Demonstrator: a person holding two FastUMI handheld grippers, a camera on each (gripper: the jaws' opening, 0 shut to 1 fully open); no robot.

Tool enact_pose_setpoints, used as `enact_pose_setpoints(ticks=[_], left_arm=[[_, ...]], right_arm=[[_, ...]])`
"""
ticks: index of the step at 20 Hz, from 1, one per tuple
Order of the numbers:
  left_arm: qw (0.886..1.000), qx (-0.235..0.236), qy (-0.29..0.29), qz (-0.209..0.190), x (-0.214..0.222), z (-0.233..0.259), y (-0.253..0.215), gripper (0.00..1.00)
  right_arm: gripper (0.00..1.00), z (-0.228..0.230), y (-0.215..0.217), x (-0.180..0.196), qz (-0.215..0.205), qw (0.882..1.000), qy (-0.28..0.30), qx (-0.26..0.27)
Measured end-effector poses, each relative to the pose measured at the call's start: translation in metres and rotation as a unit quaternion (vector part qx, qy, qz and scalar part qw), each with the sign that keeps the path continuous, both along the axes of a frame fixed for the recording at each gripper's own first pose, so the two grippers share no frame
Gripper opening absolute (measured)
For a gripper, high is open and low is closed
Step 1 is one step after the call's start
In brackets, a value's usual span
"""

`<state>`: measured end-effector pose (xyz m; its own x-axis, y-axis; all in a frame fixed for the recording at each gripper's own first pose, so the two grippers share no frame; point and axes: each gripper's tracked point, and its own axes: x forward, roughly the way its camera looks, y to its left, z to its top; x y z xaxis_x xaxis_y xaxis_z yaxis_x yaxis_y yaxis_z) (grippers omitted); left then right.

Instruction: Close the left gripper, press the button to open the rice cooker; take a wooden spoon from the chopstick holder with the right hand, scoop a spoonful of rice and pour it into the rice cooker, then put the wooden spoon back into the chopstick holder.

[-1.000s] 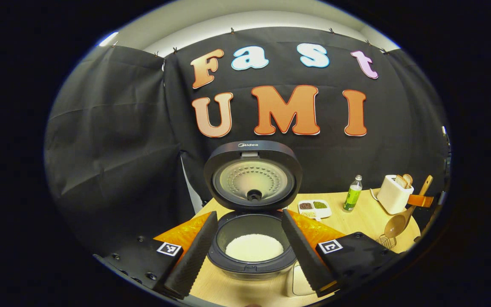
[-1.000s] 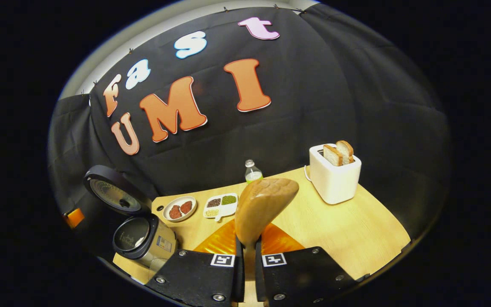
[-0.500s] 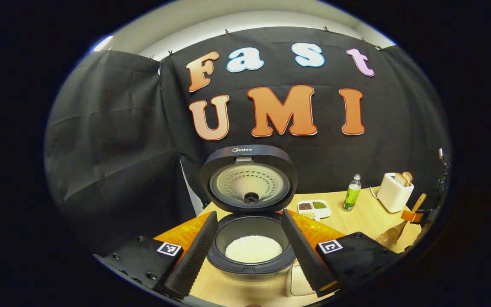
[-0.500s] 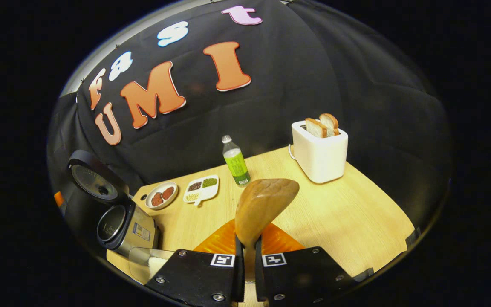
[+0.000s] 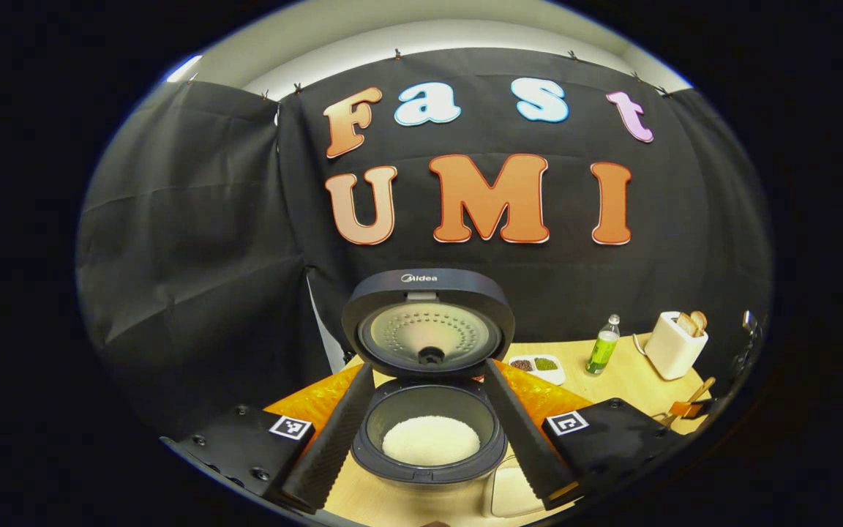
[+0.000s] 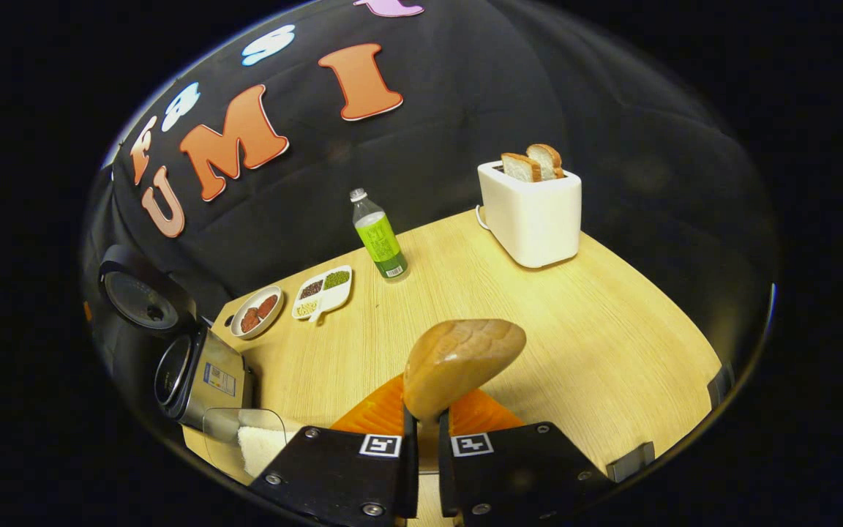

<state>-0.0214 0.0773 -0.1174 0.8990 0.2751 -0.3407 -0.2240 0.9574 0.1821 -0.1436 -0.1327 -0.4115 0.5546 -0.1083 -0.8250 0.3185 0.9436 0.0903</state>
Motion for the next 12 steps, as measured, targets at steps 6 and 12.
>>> enact_pose_setpoints(ticks=[6, 12], left_arm=[[1.000, 0.005, -0.023, -0.013, 0.029, 0.020, -0.003, 0.94], [0.999, 0.005, -0.030, -0.037, 0.056, 0.030, -0.017, 0.94]], right_arm=[[0.17, 0.004, -0.004, -0.021, -0.011, 0.999, 0.033, 0.009], [0.31, 0.031, -0.018, -0.014, -0.021, 1.000, 0.016, -0.014]])
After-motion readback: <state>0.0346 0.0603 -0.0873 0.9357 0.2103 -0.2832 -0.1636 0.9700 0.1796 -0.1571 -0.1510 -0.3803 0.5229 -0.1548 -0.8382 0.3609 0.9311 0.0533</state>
